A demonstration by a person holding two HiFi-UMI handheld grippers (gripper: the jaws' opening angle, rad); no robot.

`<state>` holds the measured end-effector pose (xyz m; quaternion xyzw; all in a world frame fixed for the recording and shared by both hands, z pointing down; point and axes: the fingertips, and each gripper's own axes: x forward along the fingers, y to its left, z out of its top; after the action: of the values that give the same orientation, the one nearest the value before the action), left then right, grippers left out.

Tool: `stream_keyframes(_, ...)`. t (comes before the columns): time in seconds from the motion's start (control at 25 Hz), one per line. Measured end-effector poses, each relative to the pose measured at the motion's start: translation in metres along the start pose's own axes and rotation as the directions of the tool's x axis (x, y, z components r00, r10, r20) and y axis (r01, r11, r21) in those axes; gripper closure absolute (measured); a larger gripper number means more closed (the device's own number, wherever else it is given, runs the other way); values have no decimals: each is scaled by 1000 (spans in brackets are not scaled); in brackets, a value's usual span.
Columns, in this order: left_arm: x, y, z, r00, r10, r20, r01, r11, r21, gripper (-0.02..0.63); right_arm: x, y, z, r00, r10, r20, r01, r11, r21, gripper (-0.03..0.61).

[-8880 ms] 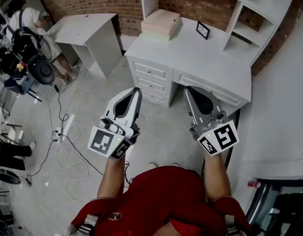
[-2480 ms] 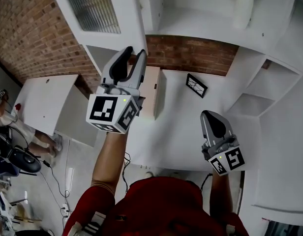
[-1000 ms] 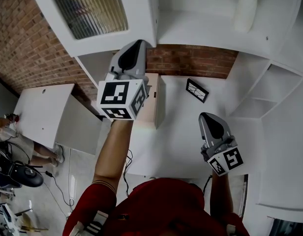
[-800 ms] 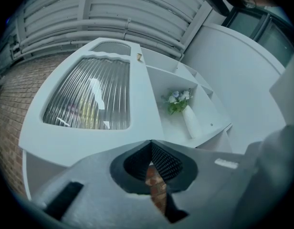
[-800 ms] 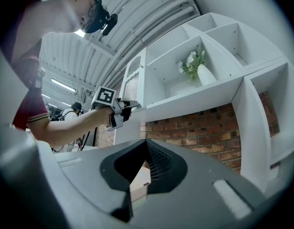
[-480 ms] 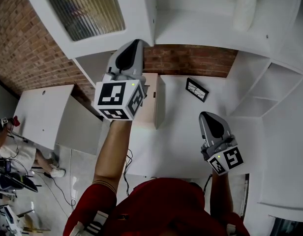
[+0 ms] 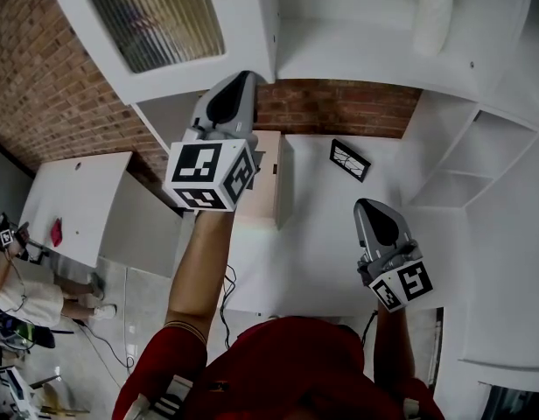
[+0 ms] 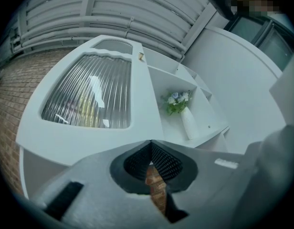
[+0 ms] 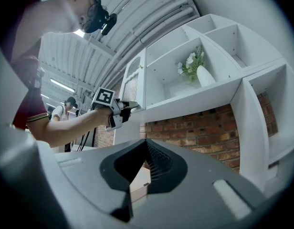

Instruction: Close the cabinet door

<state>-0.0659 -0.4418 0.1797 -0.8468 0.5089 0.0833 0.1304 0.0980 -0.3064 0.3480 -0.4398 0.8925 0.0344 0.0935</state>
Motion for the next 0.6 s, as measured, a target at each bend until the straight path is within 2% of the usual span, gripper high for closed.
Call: stream_keyframes(0.6, -18, -5, -19, 1000, -26, -9, 26, 999, -41, 617, -3, 5, 2, 1000, -2, -1, 2, 1000, -7, 565)
